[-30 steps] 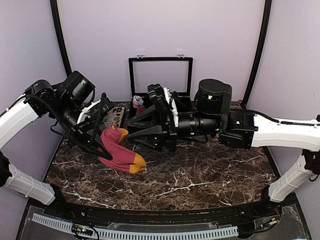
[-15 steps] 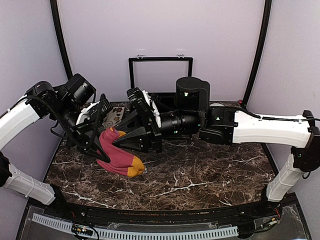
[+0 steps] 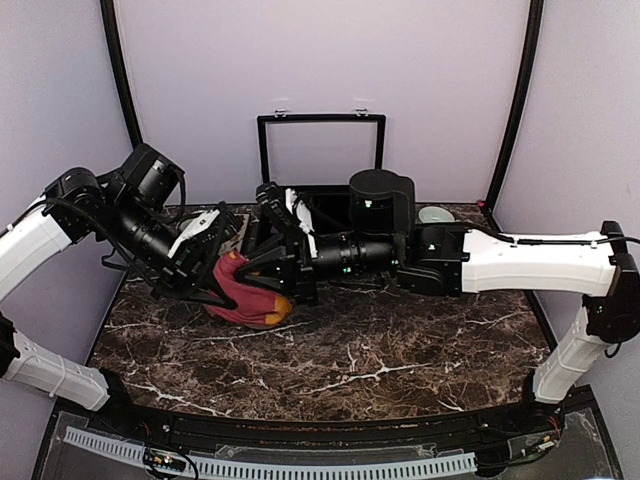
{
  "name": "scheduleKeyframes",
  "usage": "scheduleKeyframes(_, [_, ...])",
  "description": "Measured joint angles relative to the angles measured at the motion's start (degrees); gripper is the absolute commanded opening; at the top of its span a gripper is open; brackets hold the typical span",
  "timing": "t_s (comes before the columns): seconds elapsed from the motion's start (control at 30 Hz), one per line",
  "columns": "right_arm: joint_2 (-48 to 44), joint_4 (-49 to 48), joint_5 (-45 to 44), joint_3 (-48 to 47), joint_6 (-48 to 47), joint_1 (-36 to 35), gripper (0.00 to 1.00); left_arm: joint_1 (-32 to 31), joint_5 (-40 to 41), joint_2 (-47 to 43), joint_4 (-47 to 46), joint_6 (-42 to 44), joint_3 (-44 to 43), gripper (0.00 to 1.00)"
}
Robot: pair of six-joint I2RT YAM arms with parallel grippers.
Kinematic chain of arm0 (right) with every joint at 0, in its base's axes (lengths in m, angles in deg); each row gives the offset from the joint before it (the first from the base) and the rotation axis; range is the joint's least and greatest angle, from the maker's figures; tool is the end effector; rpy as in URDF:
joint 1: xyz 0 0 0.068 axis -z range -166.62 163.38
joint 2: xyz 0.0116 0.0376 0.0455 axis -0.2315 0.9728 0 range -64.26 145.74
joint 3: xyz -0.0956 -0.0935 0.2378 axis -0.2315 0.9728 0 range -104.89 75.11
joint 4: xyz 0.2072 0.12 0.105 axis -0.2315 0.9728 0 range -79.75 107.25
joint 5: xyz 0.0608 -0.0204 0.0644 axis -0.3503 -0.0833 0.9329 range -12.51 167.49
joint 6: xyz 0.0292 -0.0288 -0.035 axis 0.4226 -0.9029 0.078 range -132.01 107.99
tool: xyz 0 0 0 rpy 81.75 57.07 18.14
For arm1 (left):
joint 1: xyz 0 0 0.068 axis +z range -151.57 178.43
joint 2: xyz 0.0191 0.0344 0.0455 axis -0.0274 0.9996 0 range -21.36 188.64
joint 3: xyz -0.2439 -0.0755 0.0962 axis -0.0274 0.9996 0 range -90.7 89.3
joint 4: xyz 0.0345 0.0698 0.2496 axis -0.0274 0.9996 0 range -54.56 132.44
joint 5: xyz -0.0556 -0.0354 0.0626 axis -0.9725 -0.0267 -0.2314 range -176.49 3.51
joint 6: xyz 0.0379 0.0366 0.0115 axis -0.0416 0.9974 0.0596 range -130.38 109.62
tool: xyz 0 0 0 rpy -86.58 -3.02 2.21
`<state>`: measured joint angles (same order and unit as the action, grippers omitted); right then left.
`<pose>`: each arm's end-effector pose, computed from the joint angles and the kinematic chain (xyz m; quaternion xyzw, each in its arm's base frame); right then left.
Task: Roll the socks
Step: Roll the sock.
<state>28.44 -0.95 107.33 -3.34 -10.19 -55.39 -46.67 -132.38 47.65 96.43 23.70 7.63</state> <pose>0.1246 0.3693 0.3694 -0.5346 0.4871 0.5366 0.4347 0.1351 -0.1718 0.3985 0.6553 0.5749 -0.3941 0.2910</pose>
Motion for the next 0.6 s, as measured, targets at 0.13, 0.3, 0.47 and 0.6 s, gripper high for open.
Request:
scheduleKeyframes(0.13, [-0.13,-0.68,-9.75,1.97,2.01,-0.35,0.00,0.02,9.57,-0.02,-2.51,0.39,0.70,0.11])
scheduleKeyframes(0.3, [0.55,-2.21,-24.94,2.73,4.87,-3.23,0.00,0.00,19.85,-0.48,-7.19,0.68,2.40,0.17])
scheduleKeyframes(0.47, [5.07,-4.59,-39.08,0.96,8.63,-6.54,0.00,-0.02,31.78,-4.02,-13.27,2.80,8.76,0.17])
scheduleKeyframes(0.6, [8.48,-6.78,-45.94,-0.70,13.14,-7.17,0.00,-0.46,39.26,-5.60,-18.69,5.64,12.26,0.17])
